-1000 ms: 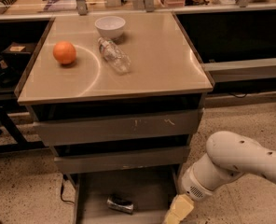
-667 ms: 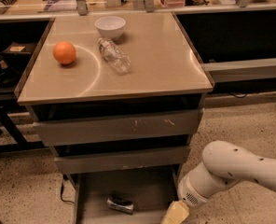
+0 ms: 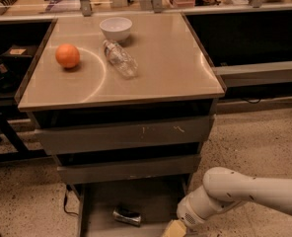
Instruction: Pick redbull can from bottom drawer and place on counter
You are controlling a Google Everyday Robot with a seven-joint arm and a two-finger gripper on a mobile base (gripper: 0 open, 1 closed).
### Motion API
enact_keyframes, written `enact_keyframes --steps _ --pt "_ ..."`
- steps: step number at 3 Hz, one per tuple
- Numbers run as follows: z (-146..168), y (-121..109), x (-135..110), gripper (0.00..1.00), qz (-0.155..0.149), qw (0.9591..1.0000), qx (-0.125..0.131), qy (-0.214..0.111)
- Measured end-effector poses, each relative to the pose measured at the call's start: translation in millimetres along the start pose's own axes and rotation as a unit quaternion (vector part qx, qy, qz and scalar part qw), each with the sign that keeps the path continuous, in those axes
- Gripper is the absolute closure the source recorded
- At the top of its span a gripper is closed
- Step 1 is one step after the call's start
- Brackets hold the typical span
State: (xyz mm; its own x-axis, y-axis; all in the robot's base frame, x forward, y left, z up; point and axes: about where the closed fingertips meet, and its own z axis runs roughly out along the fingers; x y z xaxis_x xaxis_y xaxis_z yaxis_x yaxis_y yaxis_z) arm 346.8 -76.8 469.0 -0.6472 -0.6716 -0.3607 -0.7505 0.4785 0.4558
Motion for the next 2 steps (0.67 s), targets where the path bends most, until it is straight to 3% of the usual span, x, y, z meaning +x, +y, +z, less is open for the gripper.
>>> enact_keyframes --steps 2 --pt "14 -3 1 0.00 0.002 1.0000 0.002 0.003"
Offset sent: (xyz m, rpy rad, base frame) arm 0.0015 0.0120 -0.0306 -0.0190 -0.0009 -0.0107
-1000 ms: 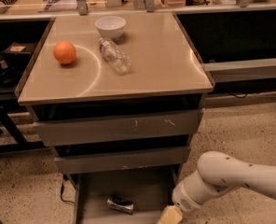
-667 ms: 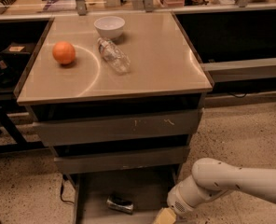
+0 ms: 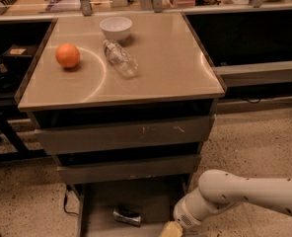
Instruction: Pick redbull can from bottom drawer and place on counter
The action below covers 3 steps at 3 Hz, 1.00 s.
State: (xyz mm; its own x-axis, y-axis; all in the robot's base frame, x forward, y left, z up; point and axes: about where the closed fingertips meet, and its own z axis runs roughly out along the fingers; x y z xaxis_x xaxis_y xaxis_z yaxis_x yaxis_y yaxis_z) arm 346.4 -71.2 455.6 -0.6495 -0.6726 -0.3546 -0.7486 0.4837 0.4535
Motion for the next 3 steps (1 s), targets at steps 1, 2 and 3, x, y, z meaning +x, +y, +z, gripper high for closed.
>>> enact_keyframes --steps 1,2,3 --pt "19 -6 0 0.00 -0.002 0.9999 0.015 0.001" --pt "30 -22 -1 0.00 0.000 0.9990 0.043 -0.013" --pt "41 -37 -4 0.00 0.018 0.9974 0.065 -0.025"
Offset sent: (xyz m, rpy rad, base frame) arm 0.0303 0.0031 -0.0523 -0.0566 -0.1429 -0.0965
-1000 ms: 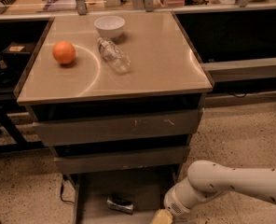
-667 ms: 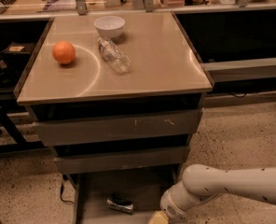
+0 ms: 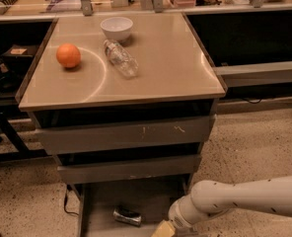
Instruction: Pick redbull can from bottom drawer and place on counter
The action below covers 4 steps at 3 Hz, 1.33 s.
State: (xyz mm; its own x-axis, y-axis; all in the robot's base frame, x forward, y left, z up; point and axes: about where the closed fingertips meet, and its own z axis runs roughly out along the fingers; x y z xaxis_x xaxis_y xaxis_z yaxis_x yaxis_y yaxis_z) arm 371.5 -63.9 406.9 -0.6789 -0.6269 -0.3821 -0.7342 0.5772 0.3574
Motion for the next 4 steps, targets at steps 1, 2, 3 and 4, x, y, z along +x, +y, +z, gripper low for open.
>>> enact_keyframes --steps 1,2,3,4 --pt "0 -2 -2 0.00 0.001 1.0000 0.003 -0.003" --pt "14 -3 1 0.00 0.006 0.9998 -0.013 -0.015" --pt "83 -17 -10 0.00 -0.002 0.9987 -0.033 -0.039" --pt "83 -17 -10 0.00 -0.002 0.9987 -0.033 -0.039"
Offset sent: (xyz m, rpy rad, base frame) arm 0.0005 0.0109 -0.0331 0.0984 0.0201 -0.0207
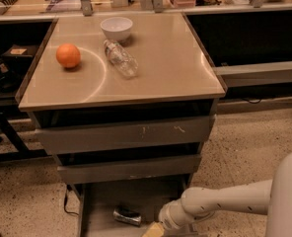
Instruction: Pick redbull can from bottom drawer and place on counter
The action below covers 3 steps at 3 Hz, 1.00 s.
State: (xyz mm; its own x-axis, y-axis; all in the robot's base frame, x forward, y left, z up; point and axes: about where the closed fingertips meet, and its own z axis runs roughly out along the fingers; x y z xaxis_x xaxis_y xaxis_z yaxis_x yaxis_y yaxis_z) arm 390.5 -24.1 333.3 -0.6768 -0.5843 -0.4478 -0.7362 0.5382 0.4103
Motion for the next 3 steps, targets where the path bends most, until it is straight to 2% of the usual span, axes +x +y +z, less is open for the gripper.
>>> enact_keyframes --steps 1,3 --pt "21 -3 3 0.00 0.002 0.9999 -0.004 -0.010" --pt "79 -35 -12 0.00 0.003 0.9983 -0.009 -0.057"
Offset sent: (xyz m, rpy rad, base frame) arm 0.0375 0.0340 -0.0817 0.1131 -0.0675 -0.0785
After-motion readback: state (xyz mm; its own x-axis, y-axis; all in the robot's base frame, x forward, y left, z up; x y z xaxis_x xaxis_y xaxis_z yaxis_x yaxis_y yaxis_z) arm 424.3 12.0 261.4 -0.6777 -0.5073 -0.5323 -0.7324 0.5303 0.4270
